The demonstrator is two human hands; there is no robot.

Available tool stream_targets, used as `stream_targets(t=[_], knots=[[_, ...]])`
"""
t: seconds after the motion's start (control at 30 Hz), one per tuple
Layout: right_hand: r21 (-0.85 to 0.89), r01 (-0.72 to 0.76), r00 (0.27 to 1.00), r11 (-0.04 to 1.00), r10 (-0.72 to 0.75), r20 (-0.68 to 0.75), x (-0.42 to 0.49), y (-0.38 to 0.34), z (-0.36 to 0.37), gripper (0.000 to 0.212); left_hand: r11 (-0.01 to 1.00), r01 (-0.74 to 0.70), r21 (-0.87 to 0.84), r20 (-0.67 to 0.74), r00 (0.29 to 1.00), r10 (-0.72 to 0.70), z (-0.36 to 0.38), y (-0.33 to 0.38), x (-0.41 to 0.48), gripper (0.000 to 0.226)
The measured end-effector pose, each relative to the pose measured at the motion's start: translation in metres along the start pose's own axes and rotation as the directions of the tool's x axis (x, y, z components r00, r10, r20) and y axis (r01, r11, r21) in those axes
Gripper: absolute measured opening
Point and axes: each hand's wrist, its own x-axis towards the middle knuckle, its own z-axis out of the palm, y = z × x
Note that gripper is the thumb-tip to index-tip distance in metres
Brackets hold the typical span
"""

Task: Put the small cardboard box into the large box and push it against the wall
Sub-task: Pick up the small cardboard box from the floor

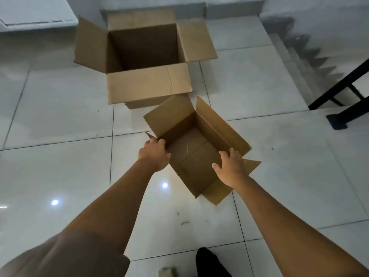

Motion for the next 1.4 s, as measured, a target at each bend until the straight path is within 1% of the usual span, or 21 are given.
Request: stream_targets(t=[0.13, 0.23, 0.3, 0.33, 0.43, 0.53, 0.57, 0.67, 0.7, 0.77, 0.8, 0.87, 0.93, 1.0, 1.03, 1.1, 1.13, 1.17, 1.23, 1.3, 1.4], knots=[[-0.163, -0.093, 0.993, 0.982, 0.08, -0.085, 0.013, 0.023, 0.034, 0.058, 0.991, 0.113, -0.07, 0.001, 0.994, -0.113, 0.038, -0.003, 0.012, 0.053], [-0.171, -0.188, 0.976, 0.967, 0.164, -0.145, 0.017, 0.038, 0.06, 0.058, 0.967, 0.16, -0.198, -0.011, 0.986, -0.165, 0.065, 0.0, 0.021, 0.046], [-0.132, -0.226, 0.963, 0.965, 0.201, -0.178, 0.02, 0.046, 0.071, 0.054, 0.946, 0.168, -0.275, -0.092, 0.975, -0.2, 0.078, 0.002, 0.024, 0.036], [-0.079, -0.228, 0.957, 0.97, 0.209, -0.2, 0.022, 0.049, 0.075, 0.051, 0.938, 0.165, -0.304, -0.139, 0.967, -0.215, 0.083, 0.002, 0.025, 0.033], [0.051, -0.156, 0.946, 0.986, 0.164, -0.279, 0.03, 0.055, 0.078, 0.051, 0.926, 0.163, -0.341, -0.202, 0.949, -0.242, 0.093, -0.003, 0.024, 0.026], [0.148, -0.033, 0.949, 0.988, 0.078, -0.304, 0.047, 0.051, 0.067, 0.052, 0.931, 0.169, -0.323, -0.187, 0.953, -0.238, 0.101, -0.005, 0.019, 0.022], [0.158, -0.002, 0.95, 0.987, 0.051, -0.308, 0.054, 0.048, 0.062, 0.052, 0.942, 0.168, -0.291, -0.174, 0.959, -0.225, 0.102, -0.004, 0.017, 0.022], [0.067, 0.015, 0.929, 0.998, 0.011, -0.369, 0.067, 0.043, 0.052, 0.059, 0.982, 0.179, -0.055, -0.148, 0.972, -0.185, 0.095, -0.003, 0.019, 0.024], [0.067, 0.013, 0.917, 0.998, 0.015, -0.398, 0.069, 0.043, 0.051, 0.062, 0.982, 0.187, 0.008, -0.162, 0.97, -0.183, 0.089, -0.003, 0.023, 0.024], [0.112, 0.004, 0.887, 0.994, 0.048, -0.459, 0.069, 0.044, 0.053, 0.073, 0.982, 0.18, 0.052, -0.241, 0.957, -0.163, 0.074, -0.008, 0.036, 0.024], [0.143, -0.009, 0.869, 0.99, 0.078, -0.489, 0.069, 0.046, 0.055, 0.079, 0.986, 0.163, 0.044, -0.284, 0.948, -0.145, 0.067, -0.012, 0.045, 0.028], [0.236, -0.045, 0.834, 0.971, 0.166, -0.525, 0.069, 0.048, 0.061, 0.087, 0.991, 0.135, 0.001, -0.332, 0.935, -0.127, 0.057, -0.022, 0.065, 0.044], [0.407, -0.067, 0.832, 0.911, 0.276, -0.481, 0.071, 0.047, 0.063, 0.09, 0.989, 0.144, -0.036, -0.337, 0.93, -0.148, 0.05, -0.03, 0.084, 0.063], [0.579, -0.1, 0.852, 0.809, 0.371, -0.37, 0.074, 0.046, 0.064, 0.09, 0.978, 0.167, -0.128, -0.317, 0.927, -0.2, 0.05, -0.036, 0.102, 0.076], [0.631, -0.133, 0.856, 0.765, 0.409, -0.315, 0.075, 0.047, 0.064, 0.086, 0.965, 0.174, -0.194, -0.297, 0.927, -0.227, 0.051, -0.038, 0.111, 0.08], [0.683, -0.196, 0.864, 0.703, 0.453, -0.218, 0.078, 0.047, 0.063, 0.07, 0.941, 0.187, -0.281, -0.271, 0.926, -0.265, 0.055, -0.04, 0.122, 0.084], [0.698, -0.209, 0.87, 0.685, 0.456, -0.187, 0.079, 0.046, 0.063, 0.057, 0.939, 0.201, -0.281, -0.278, 0.919, -0.28, 0.056, -0.041, 0.125, 0.085], [0.712, -0.211, 0.875, 0.67, 0.454, -0.169, 0.079, 0.046, 0.063, 0.046, 0.942, 0.22, -0.252, -0.302, 0.907, -0.292, 0.056, -0.043, 0.127, 0.084], [0.737, -0.2, 0.874, 0.646, 0.458, -0.165, 0.081, 0.045, 0.064, 0.036, 0.951, 0.249, -0.182, -0.359, 0.884, -0.3, 0.056, -0.048, 0.129, 0.078], [0.762, -0.185, 0.867, 0.62, 0.469, -0.171, 0.084, 0.045, 0.063, 0.037, 0.956, 0.227, -0.188, -0.381, 0.88, -0.284, 0.055, -0.053, 0.13, 0.062], [0.812, -0.164, 0.852, 0.56, 0.496, -0.169, 0.085, 0.047, 0.059, 0.041, 0.956, 0.15, -0.251, -0.37, 0.898, -0.238, 0.058, -0.052, 0.13, 0.043]])
